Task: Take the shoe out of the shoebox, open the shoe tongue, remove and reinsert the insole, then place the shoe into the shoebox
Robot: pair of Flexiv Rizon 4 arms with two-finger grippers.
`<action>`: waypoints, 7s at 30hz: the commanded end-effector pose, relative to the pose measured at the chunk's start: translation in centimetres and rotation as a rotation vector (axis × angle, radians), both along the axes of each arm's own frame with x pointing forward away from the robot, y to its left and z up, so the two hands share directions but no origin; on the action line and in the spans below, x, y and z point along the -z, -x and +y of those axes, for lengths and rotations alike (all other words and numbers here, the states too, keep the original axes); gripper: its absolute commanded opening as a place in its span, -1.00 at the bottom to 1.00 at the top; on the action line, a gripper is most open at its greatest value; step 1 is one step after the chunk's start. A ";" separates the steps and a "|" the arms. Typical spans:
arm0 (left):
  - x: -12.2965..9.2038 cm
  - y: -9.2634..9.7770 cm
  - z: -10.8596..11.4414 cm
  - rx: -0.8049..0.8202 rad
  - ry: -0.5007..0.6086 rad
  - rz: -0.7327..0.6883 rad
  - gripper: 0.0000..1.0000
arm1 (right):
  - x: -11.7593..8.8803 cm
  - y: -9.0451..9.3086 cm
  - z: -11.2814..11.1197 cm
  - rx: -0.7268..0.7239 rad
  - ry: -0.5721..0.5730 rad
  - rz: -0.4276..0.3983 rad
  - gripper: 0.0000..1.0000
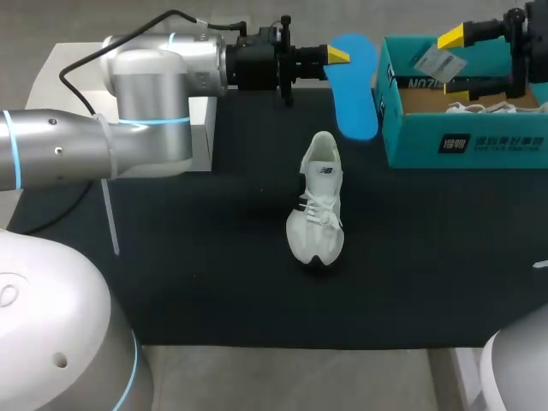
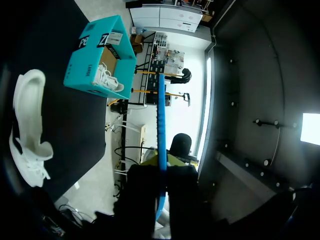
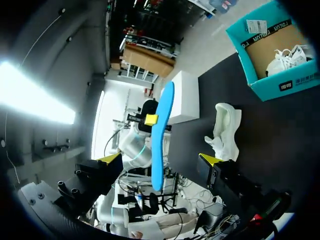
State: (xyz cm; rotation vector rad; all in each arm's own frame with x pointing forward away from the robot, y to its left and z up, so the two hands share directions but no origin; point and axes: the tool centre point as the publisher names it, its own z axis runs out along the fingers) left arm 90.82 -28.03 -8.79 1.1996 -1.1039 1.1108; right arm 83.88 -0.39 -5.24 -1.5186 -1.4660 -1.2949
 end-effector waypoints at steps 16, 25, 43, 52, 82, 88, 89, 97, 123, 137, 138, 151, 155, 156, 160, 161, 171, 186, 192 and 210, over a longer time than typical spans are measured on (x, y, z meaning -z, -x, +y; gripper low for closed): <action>0.0 0.0 0.0 0.001 -0.002 0.000 -1.00 | 0.8 -1.5 -0.3 -0.053 -0.172 0.011 1.00; -1.1 0.4 0.4 -0.082 0.046 -0.356 -1.00 | 0.8 -1.5 -0.3 -0.053 -0.172 0.011 1.00; -1.2 1.0 0.2 -0.138 -0.026 -0.825 -1.00 | 0.8 -1.5 -0.3 -0.053 -0.172 0.011 1.00; -2.4 1.0 0.4 -0.326 0.008 -1.388 -1.00 | 0.8 -1.5 -0.3 -0.053 -0.172 0.011 1.00; -2.3 1.2 0.5 -0.174 0.224 -2.502 -1.00 | 0.8 -1.5 -0.3 -0.053 -0.172 0.011 1.00; -2.8 0.4 0.4 -0.279 0.178 -2.706 -1.00 | 0.8 -1.5 -0.3 -0.053 -0.172 0.011 1.00; -3.1 0.1 0.4 -0.302 0.143 -2.797 -1.00 | 0.8 -1.5 -0.3 -0.053 -0.172 0.011 1.00; -2.9 0.1 0.0 -0.302 0.398 -3.183 -1.00 | 0.8 -1.5 -0.3 -0.053 -0.172 0.011 1.00; -2.4 0.2 -0.3 -0.152 0.424 -3.533 -1.00 | 0.8 -1.5 -0.3 -0.053 -0.172 0.011 1.00; -1.6 1.4 0.6 -0.129 0.214 -3.390 -1.00 | 0.8 -1.5 -0.3 -0.053 -0.172 0.011 1.00; -1.5 1.4 0.7 -0.174 0.200 -3.362 -1.00 | 0.8 -1.5 -0.3 -0.053 -0.172 0.011 1.00; -1.5 1.2 0.7 -0.150 0.226 -3.366 -1.00 | 0.8 -1.5 -0.3 -0.053 -0.172 0.011 1.00; -1.1 1.3 0.2 -0.150 0.228 -3.355 -1.00 | 0.8 -1.8 -0.3 -0.044 -0.183 -0.009 1.00; -1.0 1.3 0.1 -0.154 0.229 -3.351 -1.00 | 0.9 -2.1 -0.2 -0.045 -0.182 -0.015 1.00; -0.4 1.3 -0.7 -0.158 0.222 -3.338 -1.00 | 1.0 -2.8 0.7 -0.059 -0.147 -0.034 1.00; -0.3 1.2 -0.8 -0.163 0.212 -3.338 -1.00 | 0.9 -2.9 1.0 -0.068 -0.141 -0.038 1.00; 0.3 0.4 -2.5 -0.160 0.164 -3.363 -1.00 | 0.5 -3.2 4.0 -0.153 -0.117 -0.020 0.90; -0.7 0.8 -3.8 -0.202 0.195 -3.390 -1.00 | 1.9 -3.2 5.9 -0.195 -0.120 0.034 -0.18; -0.9 0.8 -4.1 -0.216 0.179 -3.396 -1.00 | 1.9 -3.2 6.4 -0.201 -0.126 0.038 -0.29; -0.8 1.1 -4.6 -0.241 0.212 -3.389 -1.00 | 2.2 -3.2 6.9 -0.198 -0.128 0.058 -1.00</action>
